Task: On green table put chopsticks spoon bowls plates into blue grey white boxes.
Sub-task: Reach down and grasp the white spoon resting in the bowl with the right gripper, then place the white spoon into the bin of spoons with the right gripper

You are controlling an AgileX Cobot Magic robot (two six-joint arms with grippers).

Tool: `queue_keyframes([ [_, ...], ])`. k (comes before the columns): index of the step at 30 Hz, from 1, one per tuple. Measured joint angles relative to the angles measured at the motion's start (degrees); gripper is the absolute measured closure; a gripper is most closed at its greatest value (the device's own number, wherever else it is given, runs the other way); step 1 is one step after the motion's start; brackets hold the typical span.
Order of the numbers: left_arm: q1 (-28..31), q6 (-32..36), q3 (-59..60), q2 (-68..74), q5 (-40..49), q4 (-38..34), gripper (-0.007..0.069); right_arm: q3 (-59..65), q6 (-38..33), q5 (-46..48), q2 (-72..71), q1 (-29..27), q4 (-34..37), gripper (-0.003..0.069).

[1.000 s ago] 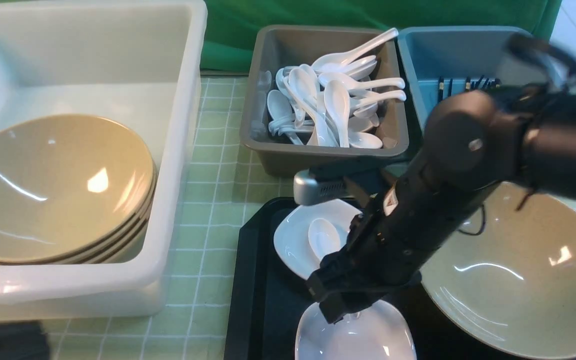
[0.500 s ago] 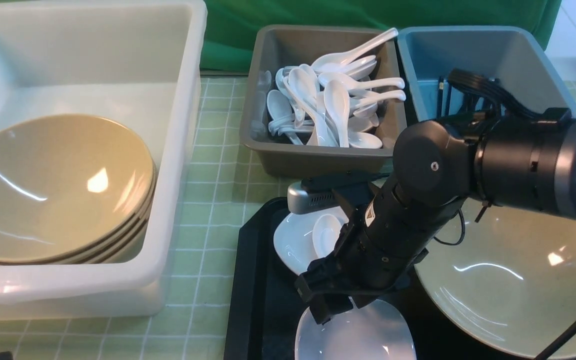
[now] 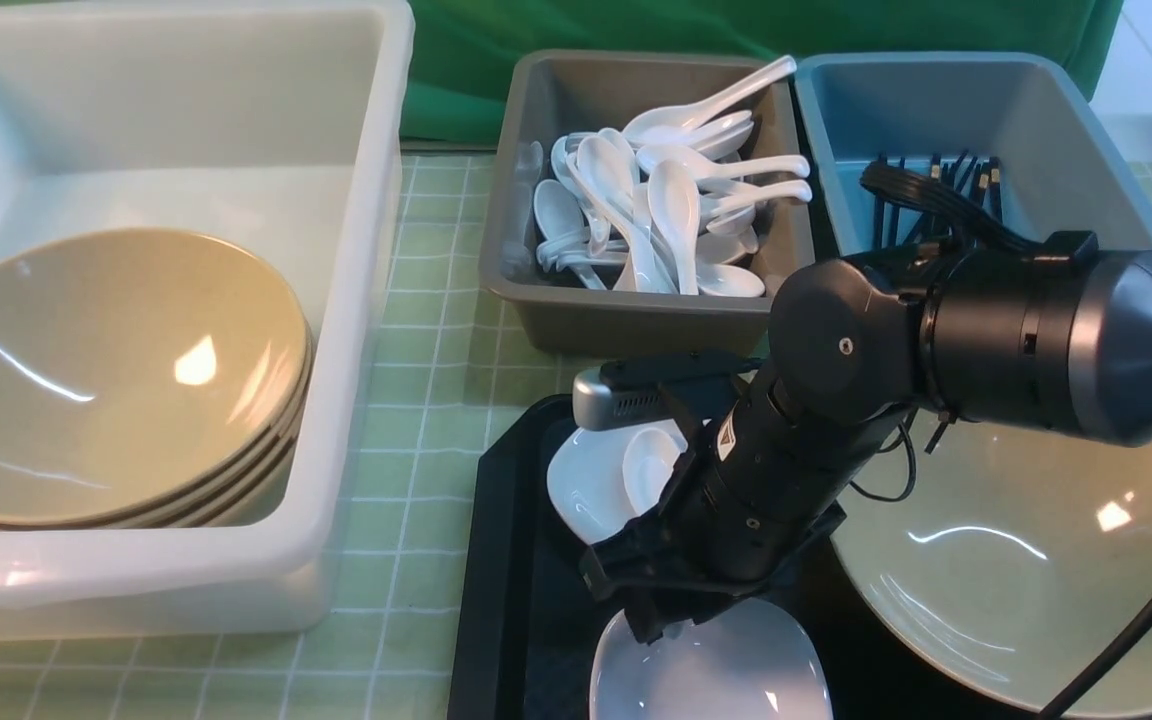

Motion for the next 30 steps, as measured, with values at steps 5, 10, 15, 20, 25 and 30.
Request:
queue_keyframes([
  [5, 0.0, 0.0, 0.0, 0.0, 0.07, 0.0, 0.0627, 0.0, -0.06, 0.31, -1.62, 0.04, 0.06, 0.0517],
  [10, 0.0, 0.0, 0.0, 0.0, 0.07, 0.0, 0.0627, -0.07, -0.06, 0.31, -6.06, -0.51, 0.19, 0.0516],
  [15, 0.0, 0.0, 0.0, 0.0, -0.19, 0.0, 0.0627, -1.91, -0.06, -3.32, -9.8, -4.51, 0.3, 0.0516],
  [20, 0.0, 0.0, 0.0, 0.0, -2.62, 0.0, 0.0627, -6.93, -1.28, -8.67, -9.22, -10.04, 0.3, 0.0516],
  [25, 0.0, 0.0, 0.0, 0.0, -5.92, 0.13, 0.0627, -16.96, -5.56, -9.16, -3.0, -14.93, 0.3, 0.0516],
  [30, 0.0, 0.0, 0.0, 0.0, -9.25, 0.93, 0.0627, -25.21, -6.14, -9.82, 6.25, -17.09, 0.3, 0.0516],
])
